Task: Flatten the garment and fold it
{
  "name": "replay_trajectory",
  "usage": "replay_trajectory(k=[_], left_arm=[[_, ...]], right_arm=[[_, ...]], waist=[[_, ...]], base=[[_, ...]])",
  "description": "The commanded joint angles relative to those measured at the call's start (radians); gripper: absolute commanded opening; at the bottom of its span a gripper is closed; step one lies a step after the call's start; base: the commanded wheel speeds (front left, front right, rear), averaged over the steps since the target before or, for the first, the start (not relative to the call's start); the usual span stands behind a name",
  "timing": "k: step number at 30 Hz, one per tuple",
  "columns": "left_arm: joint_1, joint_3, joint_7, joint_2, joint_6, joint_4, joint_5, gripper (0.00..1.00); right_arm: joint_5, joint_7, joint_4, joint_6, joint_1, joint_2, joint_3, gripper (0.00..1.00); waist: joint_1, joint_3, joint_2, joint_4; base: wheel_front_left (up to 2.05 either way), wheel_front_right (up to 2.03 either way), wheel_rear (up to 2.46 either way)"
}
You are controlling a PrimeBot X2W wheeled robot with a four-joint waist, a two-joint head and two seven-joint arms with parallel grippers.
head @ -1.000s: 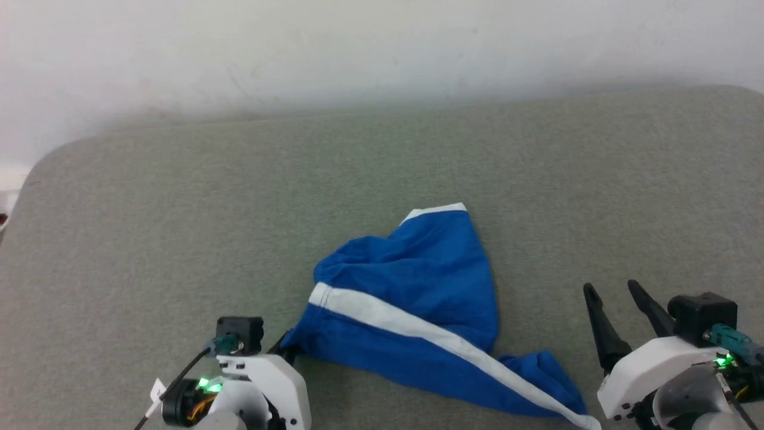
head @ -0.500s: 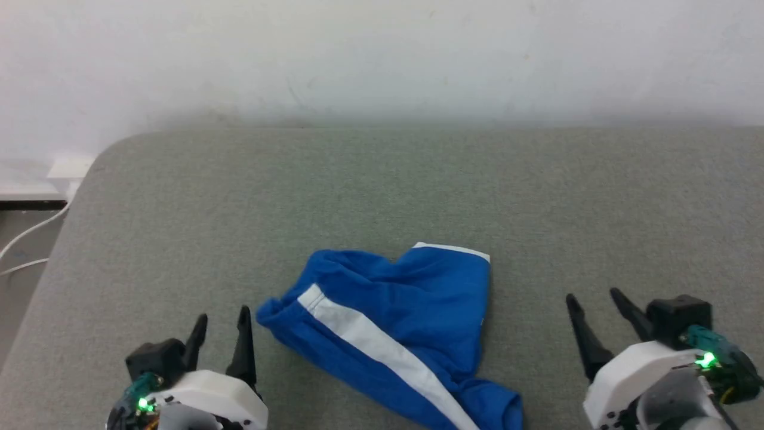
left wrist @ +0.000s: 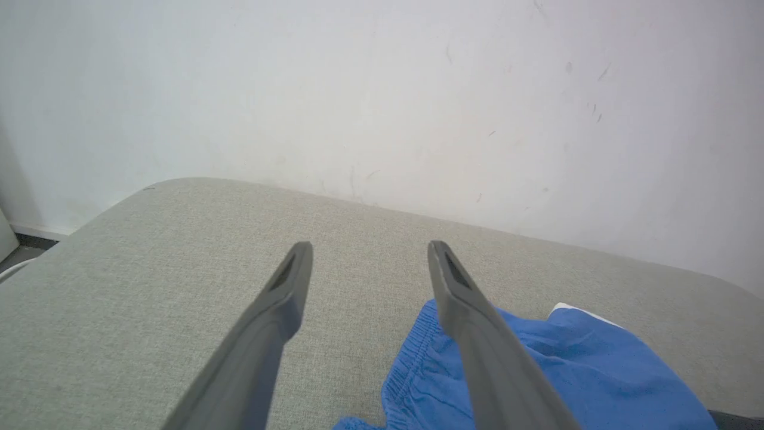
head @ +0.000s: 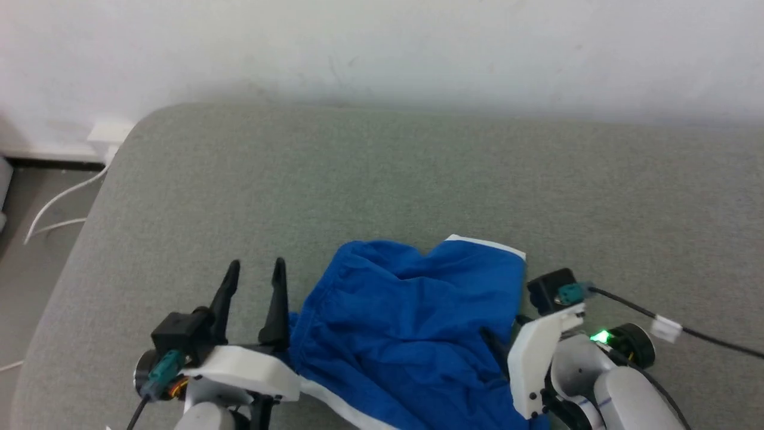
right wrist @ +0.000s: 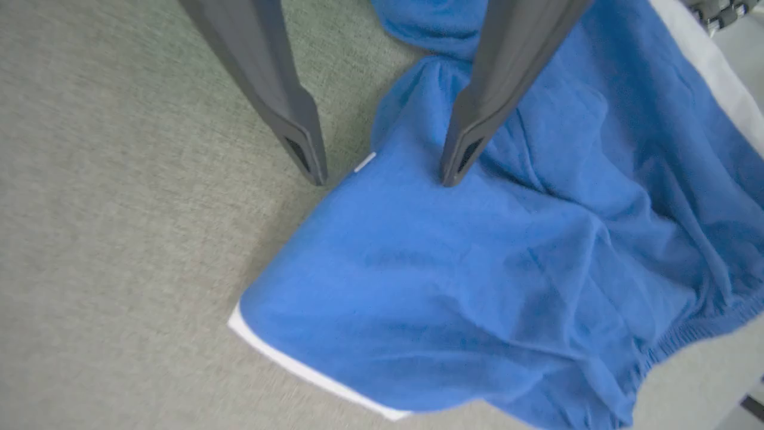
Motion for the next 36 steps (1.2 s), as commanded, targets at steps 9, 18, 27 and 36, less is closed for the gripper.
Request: replay_trajectory(k=[9,18,27,36], left_arm=[[-0.046,0.054,-0.005,-0.099,-0.086,0.025,0.091,1.0],[-0.081,0.085,-0.005,-0.157,-0.147,0.069,0.142,1.0],[-0.11,0.077,-0.005,-0.181,-0.177,0.093,0.167,1.0],[-0.095,0.08,-0.005,-0.184,-0.189,0.112,0.191,1.0]], right_arm=[[0.009,0.102,0.14,-0.001,-0.156,-0.015,0.004,0.0],[-0.101,-0.042,0.224,-0.001,-0.415,-0.062,-0.062,0.0],[-0.153,-0.214,0.443,-0.001,-0.671,-0.083,-0.043,0.0],[-0.037,-0.356,0.543,-0.001,-0.642,-0.077,0.021,1.0]], waist=[[0.0,0.085,0.0,0.086],[0.0,0.126,0.0,0.125],[0.0,0.159,0.0,0.159],[0.0,0.091,0.0,0.119]], base=[[0.0,0.0,0.0],[0.0,0.0,0.0],[0.0,0.0,0.0],[0.0,0.0,0.0]])
